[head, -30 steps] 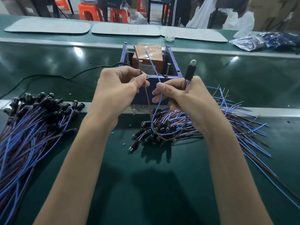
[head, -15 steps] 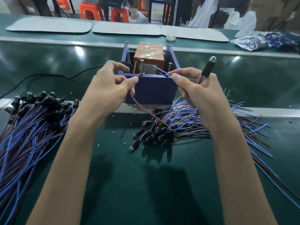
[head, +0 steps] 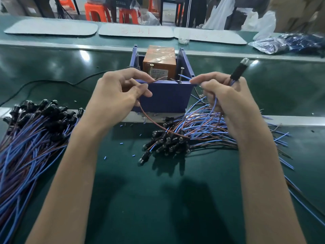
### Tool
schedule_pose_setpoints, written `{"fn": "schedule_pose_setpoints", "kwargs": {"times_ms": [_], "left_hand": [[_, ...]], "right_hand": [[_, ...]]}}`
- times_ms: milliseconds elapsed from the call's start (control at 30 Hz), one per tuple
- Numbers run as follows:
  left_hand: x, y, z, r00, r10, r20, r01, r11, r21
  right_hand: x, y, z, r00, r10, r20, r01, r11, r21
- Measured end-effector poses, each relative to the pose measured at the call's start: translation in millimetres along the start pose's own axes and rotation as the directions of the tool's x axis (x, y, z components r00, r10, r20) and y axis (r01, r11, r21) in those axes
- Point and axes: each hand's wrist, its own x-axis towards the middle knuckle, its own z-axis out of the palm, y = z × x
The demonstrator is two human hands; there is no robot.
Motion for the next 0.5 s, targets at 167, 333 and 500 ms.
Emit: {"fn": "schedule_pose_setpoints", "kwargs": {"times_ms": [167,333,500], "left_hand": [[-0.3,-1.1,-6.3,1.0,-0.003,-0.027,0.004,0.999,0.045],[2.5,-8.9,-8.4,0.99,-0.126,-0.056,0.126,0.992,-0.007],[4.4,-12.7,-0.7,0.972,-0.161,-0.172,0.159,0.987,-0.023]], "right_hand": [[1.7,1.6,-4.5,1.0,0.022,-0.018,-0.021,0.999,0.044],[5.8,3.8,-5.0,0.999,0.046,-0.026,-0.044,0.997,0.064],[6.8,5.7,-4.1,0.995,0.062,-0.081,-0.055,0.995,0.085]]}}
